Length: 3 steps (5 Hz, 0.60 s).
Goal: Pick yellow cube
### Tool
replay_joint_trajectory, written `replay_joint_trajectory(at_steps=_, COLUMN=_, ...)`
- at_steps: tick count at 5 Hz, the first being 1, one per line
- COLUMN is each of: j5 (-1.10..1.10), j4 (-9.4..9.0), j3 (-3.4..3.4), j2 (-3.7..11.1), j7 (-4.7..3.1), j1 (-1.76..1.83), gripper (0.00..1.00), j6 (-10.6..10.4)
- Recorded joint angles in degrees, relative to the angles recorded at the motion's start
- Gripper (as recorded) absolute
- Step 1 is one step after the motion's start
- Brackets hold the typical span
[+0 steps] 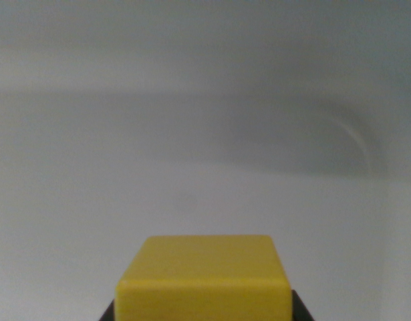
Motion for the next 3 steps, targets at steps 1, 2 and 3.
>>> replay_joint_trajectory(at_steps=1, j5=-0.16, j4=1.82, j3=-0.06, j2=-0.89, j7=0.23, j1=0.00, gripper=1.00, j6=2.7)
replay_joint_trajectory(at_steps=2, j5=-0.16, j4=1.82, j3=-0.06, j2=-0.89, j7=0.23, j1=0.00, gripper=1.00, j6=2.7)
replay_joint_trajectory(at_steps=3, j5=-0.32, j4=3.65, j3=-0.13, j2=-1.79, j7=0.47, j1=0.00, gripper=1.00, j6=5.4)
